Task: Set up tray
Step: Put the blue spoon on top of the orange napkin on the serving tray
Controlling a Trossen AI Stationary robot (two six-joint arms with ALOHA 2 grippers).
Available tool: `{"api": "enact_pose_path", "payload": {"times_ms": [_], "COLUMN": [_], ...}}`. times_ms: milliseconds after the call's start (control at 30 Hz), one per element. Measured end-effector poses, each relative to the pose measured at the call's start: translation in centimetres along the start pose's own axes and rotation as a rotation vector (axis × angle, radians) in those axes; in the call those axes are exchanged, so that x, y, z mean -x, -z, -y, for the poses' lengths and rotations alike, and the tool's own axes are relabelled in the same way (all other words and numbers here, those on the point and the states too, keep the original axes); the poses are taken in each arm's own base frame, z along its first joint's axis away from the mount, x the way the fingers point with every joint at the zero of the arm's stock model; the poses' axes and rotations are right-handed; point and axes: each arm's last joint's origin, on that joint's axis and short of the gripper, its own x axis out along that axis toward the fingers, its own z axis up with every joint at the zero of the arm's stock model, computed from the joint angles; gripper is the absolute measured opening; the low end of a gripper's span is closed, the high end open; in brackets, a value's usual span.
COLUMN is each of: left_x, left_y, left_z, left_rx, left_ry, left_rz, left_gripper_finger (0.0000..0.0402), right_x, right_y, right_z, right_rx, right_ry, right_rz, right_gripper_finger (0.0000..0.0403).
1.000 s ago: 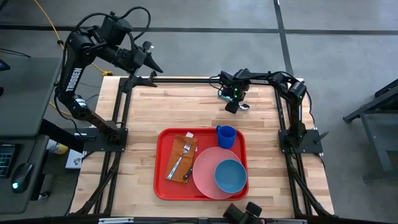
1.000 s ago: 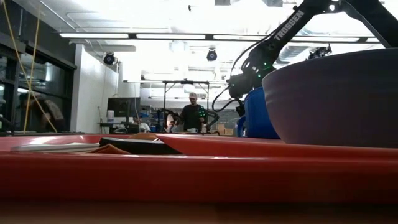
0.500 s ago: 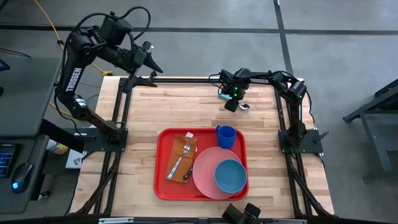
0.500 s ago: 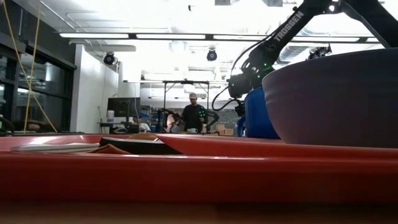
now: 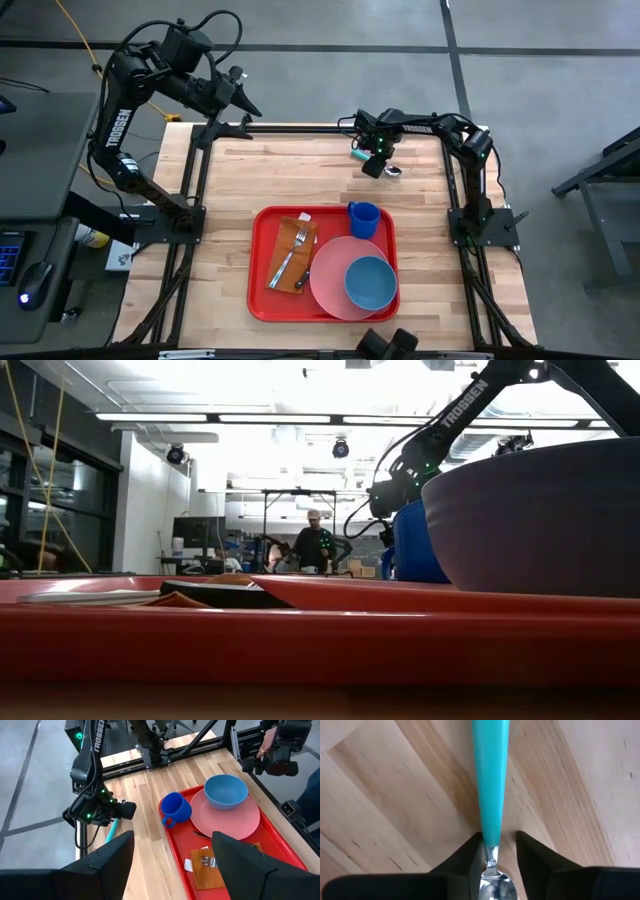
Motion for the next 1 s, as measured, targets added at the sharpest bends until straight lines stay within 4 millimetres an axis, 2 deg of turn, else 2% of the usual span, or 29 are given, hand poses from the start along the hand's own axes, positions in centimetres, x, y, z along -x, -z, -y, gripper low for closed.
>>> {"api": "enact_pose_path", "payload": {"times_ms": [367,600,1000], "left_x": [0.0,0.0,0.0], "left_y": [0.0,0.0,0.0], "left_z": [0.0,0.0,0.0], "left_rx": [-0.008,-0.009,-0.011], "left_ry": [-0.004,-0.005,-0.006], "left_rz": [-0.004,-0.004,-0.004], "left_gripper_finger": [0.0296,0.0296,0.0296], "right_x": [-0.1,-0.2,-0.2], "right_y": [-0.1,-0.1,0.0], "right_z": [-1.8,-2.6,-2.6], "right_rx": [0.03,0.042,0.05], "right_ry": [-0.002,-0.01,-0.017], "right_rz": [-0.013,-0.012,-0.021], "right_gripper_finger": [0.0063,0.001,0.0003]}}
